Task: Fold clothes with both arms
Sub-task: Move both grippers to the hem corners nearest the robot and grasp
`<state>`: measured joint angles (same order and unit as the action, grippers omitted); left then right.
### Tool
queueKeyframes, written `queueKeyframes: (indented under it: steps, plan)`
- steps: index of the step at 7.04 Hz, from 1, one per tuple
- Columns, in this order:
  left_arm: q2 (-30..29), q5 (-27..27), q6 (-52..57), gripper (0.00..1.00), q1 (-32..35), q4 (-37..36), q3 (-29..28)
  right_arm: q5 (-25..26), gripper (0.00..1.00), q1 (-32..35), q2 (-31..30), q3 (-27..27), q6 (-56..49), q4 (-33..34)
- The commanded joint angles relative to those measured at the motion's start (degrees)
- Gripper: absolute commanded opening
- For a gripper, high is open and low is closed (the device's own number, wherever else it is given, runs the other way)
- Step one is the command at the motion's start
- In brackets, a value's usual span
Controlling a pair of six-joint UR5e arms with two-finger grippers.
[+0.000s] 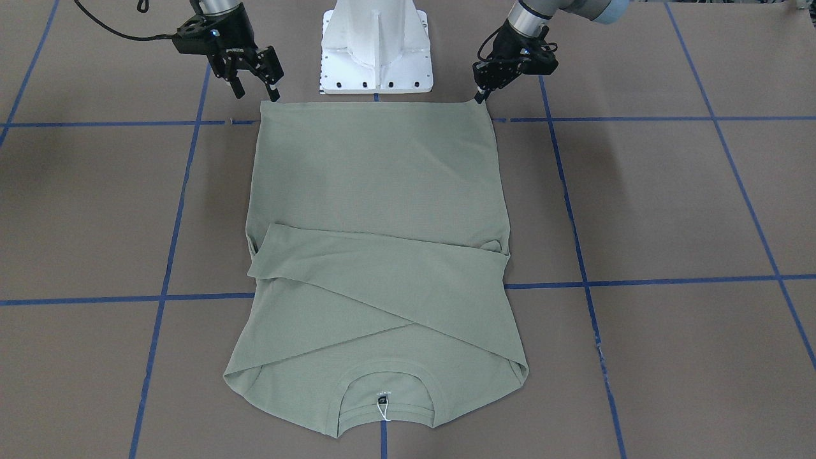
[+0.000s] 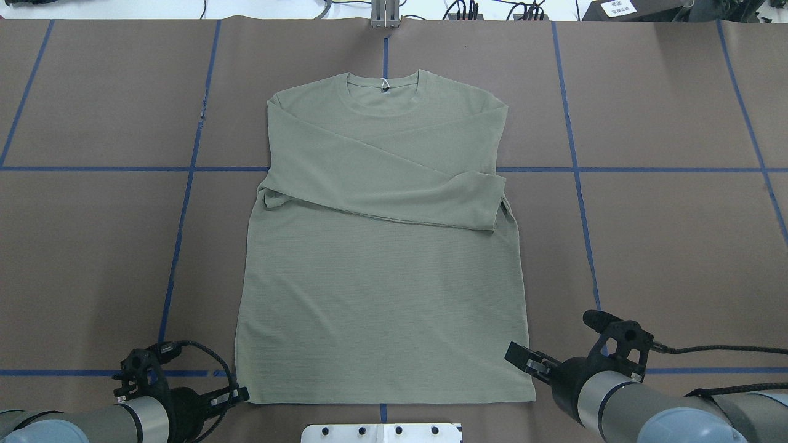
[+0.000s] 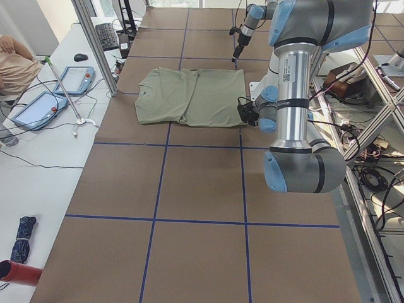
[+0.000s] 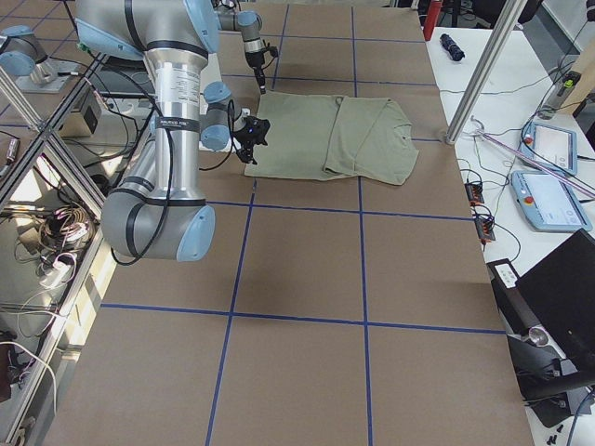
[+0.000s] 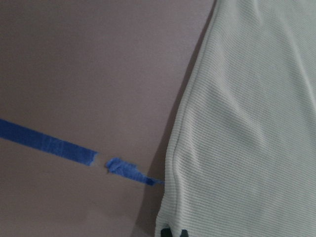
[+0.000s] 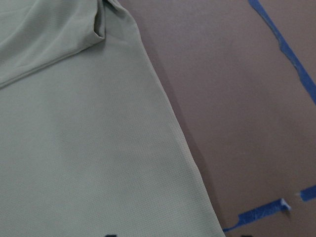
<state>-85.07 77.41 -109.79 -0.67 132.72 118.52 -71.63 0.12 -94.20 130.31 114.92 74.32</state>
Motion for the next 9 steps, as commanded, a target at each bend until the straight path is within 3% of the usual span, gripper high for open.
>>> queueKeyframes:
  steps: [1,3,9]
  plan:
    - [-0.3,0.3,0.1,0.0,0.2,0.0,1.4,0.7,0.74,-3.5,0.8,-1.2,8.3,4.0]
    - [-0.3,0.5,0.1,0.0,0.1,0.1,1.5,2.5,0.79,-4.1,5.5,-6.4,8.4,6.1]
    - [-0.5,0.2,0.0,0.0,0.1,0.3,1.4,2.9,0.75,-5.1,5.4,-7.3,8.3,8.7]
